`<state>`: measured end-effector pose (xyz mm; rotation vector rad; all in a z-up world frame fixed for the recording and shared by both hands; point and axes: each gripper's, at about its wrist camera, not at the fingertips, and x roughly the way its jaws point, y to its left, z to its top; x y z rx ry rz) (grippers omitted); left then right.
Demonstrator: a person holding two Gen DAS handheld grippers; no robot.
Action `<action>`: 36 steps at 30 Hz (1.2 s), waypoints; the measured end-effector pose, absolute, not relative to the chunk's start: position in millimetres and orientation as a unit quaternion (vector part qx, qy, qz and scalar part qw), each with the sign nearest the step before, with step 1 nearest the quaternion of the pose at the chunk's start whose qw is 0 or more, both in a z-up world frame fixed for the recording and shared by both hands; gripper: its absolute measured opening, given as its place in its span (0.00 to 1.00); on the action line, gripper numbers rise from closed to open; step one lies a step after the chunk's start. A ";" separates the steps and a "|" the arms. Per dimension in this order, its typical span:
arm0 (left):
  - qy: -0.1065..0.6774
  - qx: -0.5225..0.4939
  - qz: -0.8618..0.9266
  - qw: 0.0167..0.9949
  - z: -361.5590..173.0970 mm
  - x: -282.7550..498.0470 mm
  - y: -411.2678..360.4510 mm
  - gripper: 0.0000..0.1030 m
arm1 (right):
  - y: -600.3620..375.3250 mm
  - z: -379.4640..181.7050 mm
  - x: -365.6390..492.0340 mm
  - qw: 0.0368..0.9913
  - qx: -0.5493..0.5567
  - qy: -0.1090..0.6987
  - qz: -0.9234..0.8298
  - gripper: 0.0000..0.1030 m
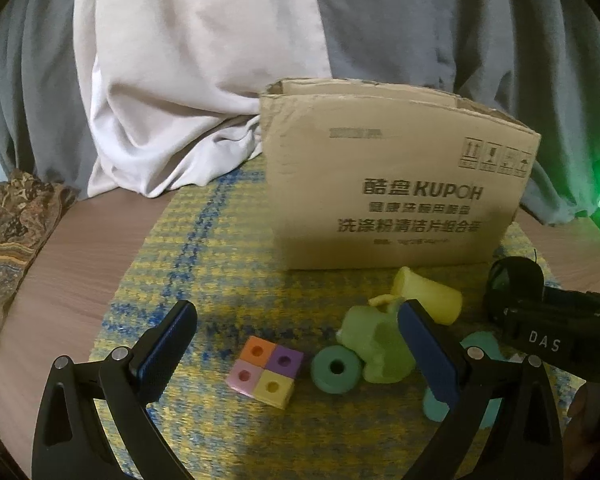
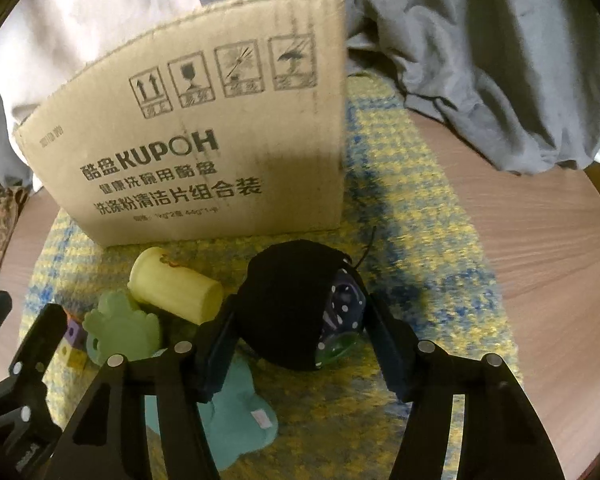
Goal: Organize objects
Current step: 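Grasp the green foam shape with the left tool while the right tool grasps the black ball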
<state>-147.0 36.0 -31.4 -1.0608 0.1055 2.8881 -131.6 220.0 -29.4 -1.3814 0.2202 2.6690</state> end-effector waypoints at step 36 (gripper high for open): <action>0.055 -0.412 0.906 0.077 -69.0 -170.0 94.1 0.60 | 265.8 -13.1 -112.5 0.103 -0.432 0.097 0.891 0.60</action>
